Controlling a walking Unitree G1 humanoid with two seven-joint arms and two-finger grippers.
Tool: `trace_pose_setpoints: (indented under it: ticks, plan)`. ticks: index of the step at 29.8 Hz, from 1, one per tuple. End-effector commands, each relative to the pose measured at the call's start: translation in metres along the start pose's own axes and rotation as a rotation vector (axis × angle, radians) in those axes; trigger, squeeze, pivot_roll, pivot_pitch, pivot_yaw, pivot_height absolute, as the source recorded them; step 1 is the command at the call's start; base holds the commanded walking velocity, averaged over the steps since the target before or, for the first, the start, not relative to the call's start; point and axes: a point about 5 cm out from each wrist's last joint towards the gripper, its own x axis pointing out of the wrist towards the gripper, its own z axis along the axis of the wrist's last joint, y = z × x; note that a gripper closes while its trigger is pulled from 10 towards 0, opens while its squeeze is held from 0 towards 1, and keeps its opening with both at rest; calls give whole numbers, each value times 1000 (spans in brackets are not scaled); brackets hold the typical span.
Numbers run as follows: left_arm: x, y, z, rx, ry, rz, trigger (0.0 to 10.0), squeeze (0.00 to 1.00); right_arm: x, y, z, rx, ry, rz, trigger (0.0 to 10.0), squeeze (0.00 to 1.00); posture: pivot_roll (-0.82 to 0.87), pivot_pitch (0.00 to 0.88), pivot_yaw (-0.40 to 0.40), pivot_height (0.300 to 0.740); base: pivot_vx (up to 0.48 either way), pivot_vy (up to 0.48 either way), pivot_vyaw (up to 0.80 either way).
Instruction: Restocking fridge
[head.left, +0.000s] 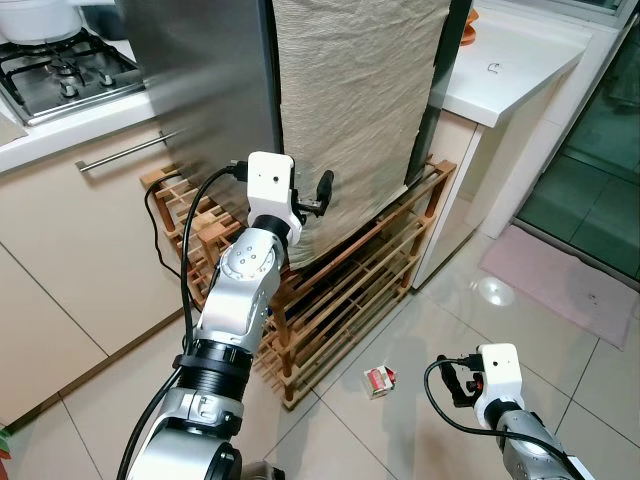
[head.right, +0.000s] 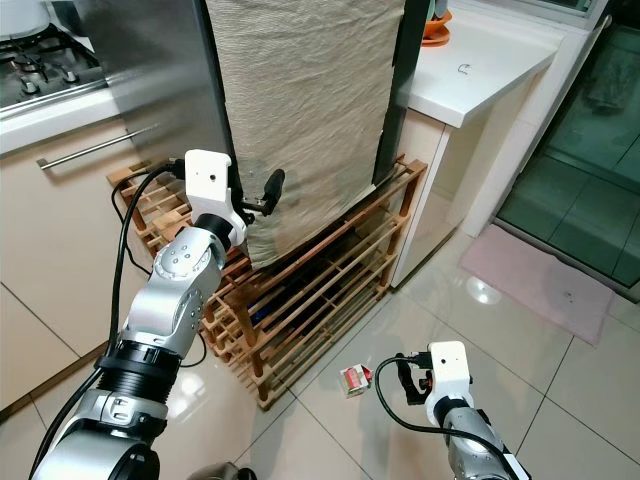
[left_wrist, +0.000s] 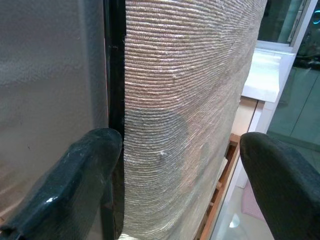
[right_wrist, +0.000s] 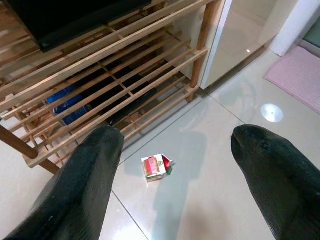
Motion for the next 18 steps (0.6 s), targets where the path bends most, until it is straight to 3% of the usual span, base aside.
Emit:
trace_pose_setpoints:
  ticks: [1, 9, 12, 18]
  plan:
    - [3, 0, -11, -19, 70, 6, 10000, 0, 1, -1, 7, 0, -49, 1, 10000, 0, 34, 0, 10, 740, 0, 0, 0]
    - [10, -6, -11, -46, 89, -33, 10000, 0, 1, 2, 16, 7, -135, 72, 10000, 0, 25, 0, 7, 740, 0, 0, 0]
    - [14, -9, -18, -103, 144, -57, 10000, 0, 2, 7, 28, -15, -214, 161, 10000, 0, 18, 0, 6, 740, 0, 0, 0]
    - [18, -15, -21, -132, 183, -83, 10000, 0, 1, 8, 28, -35, -223, 198, 10000, 0, 19, 0, 4, 740, 0, 0, 0]
